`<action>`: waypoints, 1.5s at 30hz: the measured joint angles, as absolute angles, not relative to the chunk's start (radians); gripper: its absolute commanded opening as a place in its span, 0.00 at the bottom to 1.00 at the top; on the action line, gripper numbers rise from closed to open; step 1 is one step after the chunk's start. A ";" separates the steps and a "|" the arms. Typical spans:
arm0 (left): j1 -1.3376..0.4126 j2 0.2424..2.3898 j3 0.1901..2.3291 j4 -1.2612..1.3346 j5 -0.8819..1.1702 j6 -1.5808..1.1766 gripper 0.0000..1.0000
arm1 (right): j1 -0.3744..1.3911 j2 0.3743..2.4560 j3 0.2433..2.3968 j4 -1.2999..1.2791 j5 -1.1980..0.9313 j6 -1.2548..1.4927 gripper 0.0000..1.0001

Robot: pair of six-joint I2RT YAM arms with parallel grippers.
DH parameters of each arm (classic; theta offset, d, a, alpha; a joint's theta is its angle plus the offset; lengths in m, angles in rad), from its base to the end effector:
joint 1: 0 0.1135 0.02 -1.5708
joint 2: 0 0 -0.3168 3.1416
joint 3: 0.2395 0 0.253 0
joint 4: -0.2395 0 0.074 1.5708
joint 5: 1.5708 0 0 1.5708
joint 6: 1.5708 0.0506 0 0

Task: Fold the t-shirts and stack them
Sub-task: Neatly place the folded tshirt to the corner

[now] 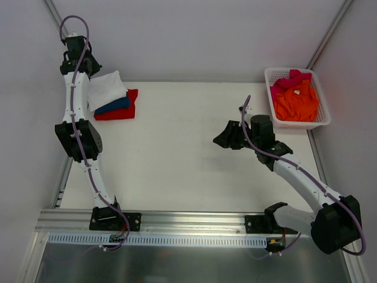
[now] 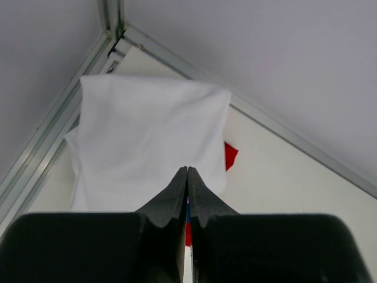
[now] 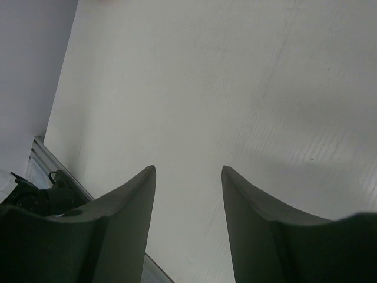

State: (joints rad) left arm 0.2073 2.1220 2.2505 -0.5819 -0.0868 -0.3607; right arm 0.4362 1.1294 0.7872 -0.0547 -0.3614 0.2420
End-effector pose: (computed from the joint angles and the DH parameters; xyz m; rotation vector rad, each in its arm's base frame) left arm 0.5215 0.1142 0.4199 -0.6191 1.9253 -0.0093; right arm 0.2174 0.1211 0.3271 -0.4385 1.9794 0.7920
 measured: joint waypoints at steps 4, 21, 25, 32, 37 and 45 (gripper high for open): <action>0.187 2.181 2.350 -0.566 -0.063 -0.373 0.00 | 0.436 1.132 0.787 -0.053 -0.361 0.242 0.52; 0.192 2.532 2.421 -0.548 0.023 -0.443 0.00 | 0.436 1.168 0.787 -0.047 -0.361 0.242 0.52; 0.191 2.511 2.352 -0.503 0.029 -0.474 0.00 | 0.436 1.185 0.787 -0.046 -0.361 0.242 0.52; 0.183 2.455 2.262 -0.467 0.018 -0.500 0.00 | 0.436 1.187 0.787 -0.044 -0.361 0.242 0.52; 0.154 2.394 2.241 -0.512 -0.016 -0.490 0.00 | 0.436 1.187 0.787 -0.041 -0.361 0.242 0.52; 0.064 2.173 2.194 -0.538 -0.100 -0.457 0.00 | 0.436 1.187 0.787 -0.041 -0.355 0.237 0.52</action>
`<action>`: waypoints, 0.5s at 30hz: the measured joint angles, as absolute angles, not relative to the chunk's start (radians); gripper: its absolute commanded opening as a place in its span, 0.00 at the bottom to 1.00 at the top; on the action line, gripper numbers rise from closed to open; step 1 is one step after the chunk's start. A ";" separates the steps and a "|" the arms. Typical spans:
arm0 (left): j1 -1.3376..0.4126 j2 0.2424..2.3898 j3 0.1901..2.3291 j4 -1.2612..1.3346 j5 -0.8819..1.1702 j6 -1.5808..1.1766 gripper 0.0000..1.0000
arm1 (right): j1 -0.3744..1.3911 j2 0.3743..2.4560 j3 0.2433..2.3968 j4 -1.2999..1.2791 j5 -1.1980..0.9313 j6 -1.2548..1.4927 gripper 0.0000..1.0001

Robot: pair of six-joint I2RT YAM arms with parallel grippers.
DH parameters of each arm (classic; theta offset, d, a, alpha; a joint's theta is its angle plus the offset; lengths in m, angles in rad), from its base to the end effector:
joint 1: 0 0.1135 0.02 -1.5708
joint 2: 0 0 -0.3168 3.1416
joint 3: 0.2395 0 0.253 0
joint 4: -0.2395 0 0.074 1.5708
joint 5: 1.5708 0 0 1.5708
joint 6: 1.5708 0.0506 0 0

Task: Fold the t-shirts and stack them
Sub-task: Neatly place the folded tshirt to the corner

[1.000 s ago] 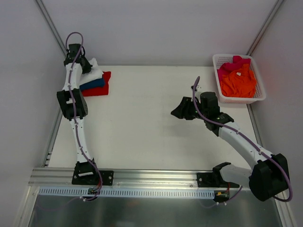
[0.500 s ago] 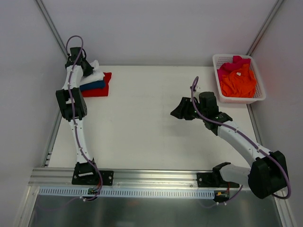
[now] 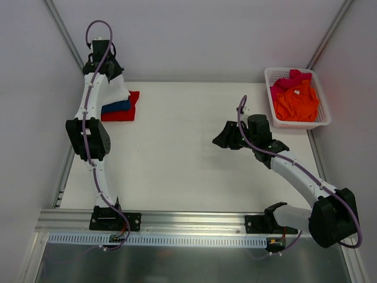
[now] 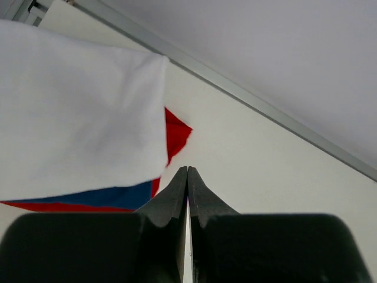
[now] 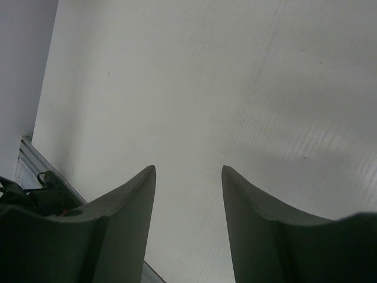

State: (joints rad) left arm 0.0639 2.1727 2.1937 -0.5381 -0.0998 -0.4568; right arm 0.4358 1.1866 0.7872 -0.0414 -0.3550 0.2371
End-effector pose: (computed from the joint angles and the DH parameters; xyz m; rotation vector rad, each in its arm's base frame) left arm 0.5505 0.0403 0.3783 -0.5958 2.0011 -0.1347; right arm 0.2291 0.1261 0.3151 -0.4368 2.0238 0.7789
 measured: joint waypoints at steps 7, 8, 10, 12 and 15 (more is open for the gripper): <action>-0.065 1.934 2.070 -0.524 -0.190 -0.406 0.22 | 0.430 1.188 0.861 -0.123 -0.281 0.178 0.60; -0.085 1.913 2.052 -0.520 -0.198 -0.395 0.42 | 0.427 1.188 0.879 -0.137 -0.263 0.167 0.62; -0.120 1.879 2.011 -0.513 -0.214 -0.379 0.62 | 0.422 1.188 0.916 -0.161 -0.228 0.149 0.70; -0.154 1.852 1.956 -0.507 -0.220 -0.366 0.90 | 0.419 1.188 0.944 -0.184 -0.187 0.129 0.75; -0.197 1.832 1.882 -0.501 -0.223 -0.373 0.99 | 0.418 1.188 0.967 -0.223 -0.128 0.110 0.79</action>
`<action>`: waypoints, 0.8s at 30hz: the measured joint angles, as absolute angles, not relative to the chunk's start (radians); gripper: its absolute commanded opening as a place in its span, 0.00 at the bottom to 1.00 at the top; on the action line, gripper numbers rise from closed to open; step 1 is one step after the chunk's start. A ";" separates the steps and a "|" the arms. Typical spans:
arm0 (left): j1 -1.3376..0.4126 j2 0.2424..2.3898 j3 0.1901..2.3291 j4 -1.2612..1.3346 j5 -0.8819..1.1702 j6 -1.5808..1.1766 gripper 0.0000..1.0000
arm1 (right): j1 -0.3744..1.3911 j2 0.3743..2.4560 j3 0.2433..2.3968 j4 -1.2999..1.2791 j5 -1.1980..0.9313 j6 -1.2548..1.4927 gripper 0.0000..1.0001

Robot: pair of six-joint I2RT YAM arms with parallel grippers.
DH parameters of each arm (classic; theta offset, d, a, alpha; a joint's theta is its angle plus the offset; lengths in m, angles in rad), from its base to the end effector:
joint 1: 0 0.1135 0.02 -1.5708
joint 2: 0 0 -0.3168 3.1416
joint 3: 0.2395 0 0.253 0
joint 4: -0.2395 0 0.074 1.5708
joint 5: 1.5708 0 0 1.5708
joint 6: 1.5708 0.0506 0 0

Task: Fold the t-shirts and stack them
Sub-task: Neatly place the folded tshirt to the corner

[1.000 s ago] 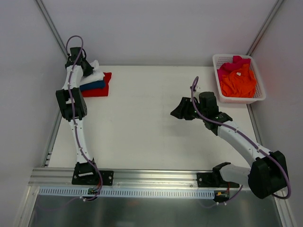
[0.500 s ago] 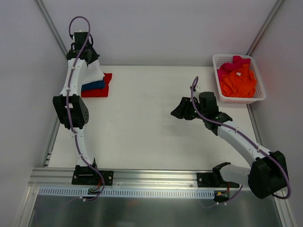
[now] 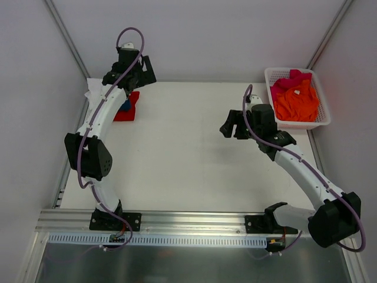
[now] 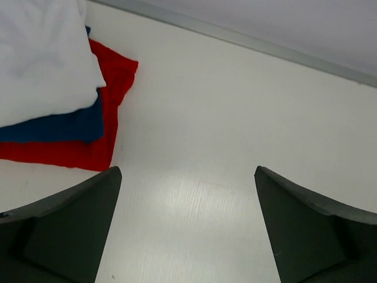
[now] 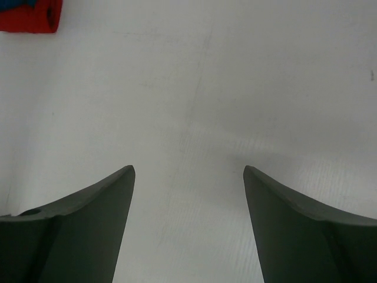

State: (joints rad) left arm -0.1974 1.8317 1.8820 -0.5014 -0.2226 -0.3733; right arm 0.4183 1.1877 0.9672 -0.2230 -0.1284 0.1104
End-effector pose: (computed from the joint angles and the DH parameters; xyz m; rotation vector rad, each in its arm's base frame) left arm 0.4485 -0.0783 0.4381 -0.3164 1.9877 -0.1389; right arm 0.2411 0.1143 0.3589 -0.3946 2.0028 0.4634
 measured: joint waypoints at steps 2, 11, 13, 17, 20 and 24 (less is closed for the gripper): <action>-0.228 1.819 1.833 -0.506 -0.223 -0.371 0.99 | 0.418 1.188 0.975 -0.251 -0.086 0.102 0.80; -0.332 1.692 1.641 -0.486 -0.255 -0.354 0.99 | 0.416 1.152 0.981 -0.340 0.102 0.062 0.88; -0.348 1.646 1.600 -0.469 -0.255 -0.352 0.99 | 0.416 1.151 0.988 -0.357 0.132 0.051 0.88; -0.360 1.533 1.471 -0.398 -0.218 -0.348 0.99 | 0.416 1.151 0.989 -0.373 0.192 0.035 0.88; -0.361 1.471 1.392 -0.360 -0.190 -0.347 0.99 | 0.416 1.152 0.987 -0.378 0.229 0.020 0.86; -0.366 1.443 1.323 -0.309 -0.160 -0.343 0.99 | 0.416 1.156 0.979 -0.381 0.267 0.012 0.85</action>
